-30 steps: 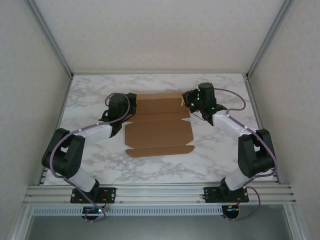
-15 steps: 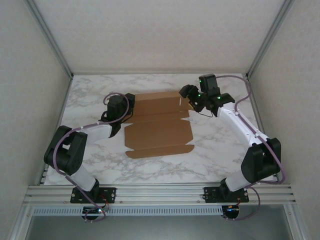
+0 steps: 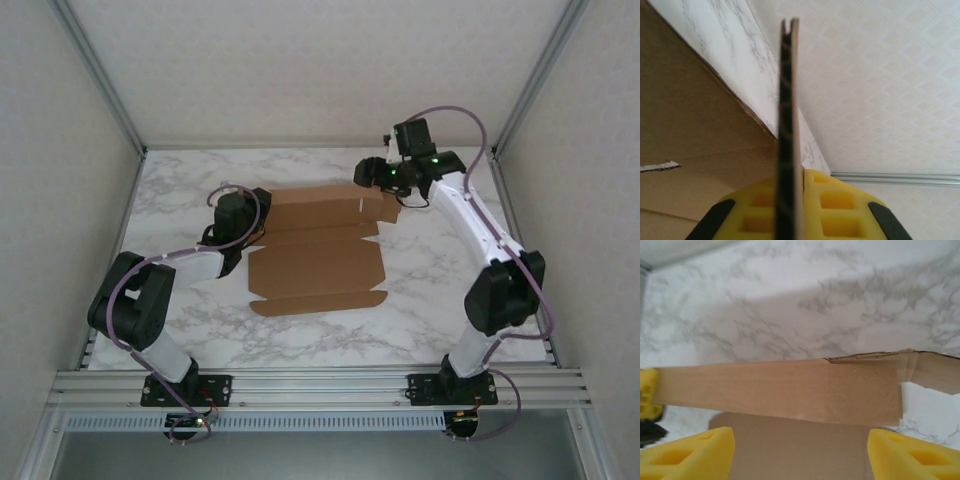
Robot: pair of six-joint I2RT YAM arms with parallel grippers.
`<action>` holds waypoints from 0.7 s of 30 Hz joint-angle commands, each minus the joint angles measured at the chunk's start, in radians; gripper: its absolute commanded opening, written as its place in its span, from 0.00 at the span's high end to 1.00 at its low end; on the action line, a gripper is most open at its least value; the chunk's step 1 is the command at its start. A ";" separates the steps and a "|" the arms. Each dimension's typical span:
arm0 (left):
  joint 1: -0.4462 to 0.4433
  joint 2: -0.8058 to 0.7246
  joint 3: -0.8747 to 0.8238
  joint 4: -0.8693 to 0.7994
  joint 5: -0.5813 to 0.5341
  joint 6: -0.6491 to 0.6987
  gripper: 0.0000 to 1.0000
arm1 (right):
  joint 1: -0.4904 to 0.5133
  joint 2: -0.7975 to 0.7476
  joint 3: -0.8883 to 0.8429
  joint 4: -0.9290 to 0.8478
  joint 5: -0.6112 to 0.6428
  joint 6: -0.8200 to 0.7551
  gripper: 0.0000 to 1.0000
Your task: Fold the paper box
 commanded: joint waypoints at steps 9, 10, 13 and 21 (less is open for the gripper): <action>-0.002 -0.016 -0.051 -0.071 0.010 0.073 1.00 | -0.010 0.112 0.039 -0.025 -0.142 -0.035 0.26; -0.002 -0.019 -0.048 -0.075 0.011 0.074 1.00 | -0.010 0.116 0.027 0.002 -0.173 -0.017 0.26; -0.002 -0.021 -0.051 -0.069 0.019 0.073 1.00 | -0.009 0.126 -0.009 0.089 -0.293 0.054 0.28; -0.002 -0.013 -0.066 -0.045 0.033 0.057 1.00 | -0.012 0.154 -0.122 0.333 -0.455 0.265 0.37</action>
